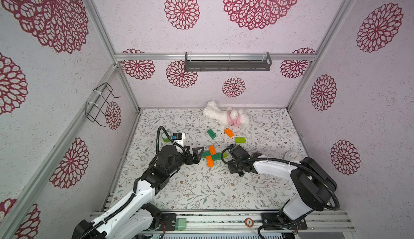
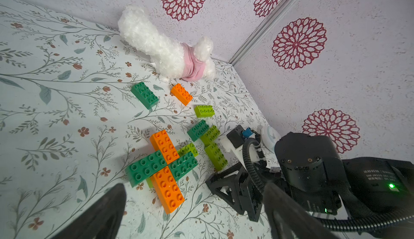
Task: Assemble a small pinwheel with lego
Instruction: Pick up the lego brick from the center of the board, then assemble the lego brick with the lego brick.
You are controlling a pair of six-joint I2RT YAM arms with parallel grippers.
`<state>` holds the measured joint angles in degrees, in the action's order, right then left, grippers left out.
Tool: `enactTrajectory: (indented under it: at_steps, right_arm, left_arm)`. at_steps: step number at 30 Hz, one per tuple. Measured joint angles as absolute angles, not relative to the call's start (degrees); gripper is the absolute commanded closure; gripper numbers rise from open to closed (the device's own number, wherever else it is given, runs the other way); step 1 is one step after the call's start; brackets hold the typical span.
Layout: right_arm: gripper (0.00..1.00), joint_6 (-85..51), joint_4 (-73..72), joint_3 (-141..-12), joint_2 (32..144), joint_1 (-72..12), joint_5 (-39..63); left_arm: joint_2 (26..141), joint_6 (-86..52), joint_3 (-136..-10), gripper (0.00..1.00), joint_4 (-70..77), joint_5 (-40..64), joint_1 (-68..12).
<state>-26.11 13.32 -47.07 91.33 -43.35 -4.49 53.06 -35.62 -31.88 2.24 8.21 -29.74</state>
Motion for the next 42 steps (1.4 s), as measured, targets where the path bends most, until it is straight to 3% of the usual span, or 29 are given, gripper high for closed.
enactTrajectory:
  at_steps: [8, 22, 34, 42]
  right_arm:
    - [0.75, -26.6, 13.8, -48.3, 91.5, -43.7, -4.8]
    - [0.79, -27.7, 22.2, -65.3, 91.6, -47.2, -4.2]
    - [0.81, -27.6, 26.2, -78.4, 106.5, -47.5, -3.6]
    - [0.81, -27.6, 28.9, -82.7, 109.5, -48.0, -3.2]
  left_arm:
    - [51.7, -36.4, -31.9, 0.02, 1.3, 6.5, -29.7]
    - [32.0, -39.4, -20.8, 0.03, -5.5, 0.3, -29.7]
    - [29.8, -34.0, -13.9, 0.03, -3.1, 4.8, -29.7]
    - [29.3, -31.7, -13.3, 0.03, 0.4, 9.0, -30.0]
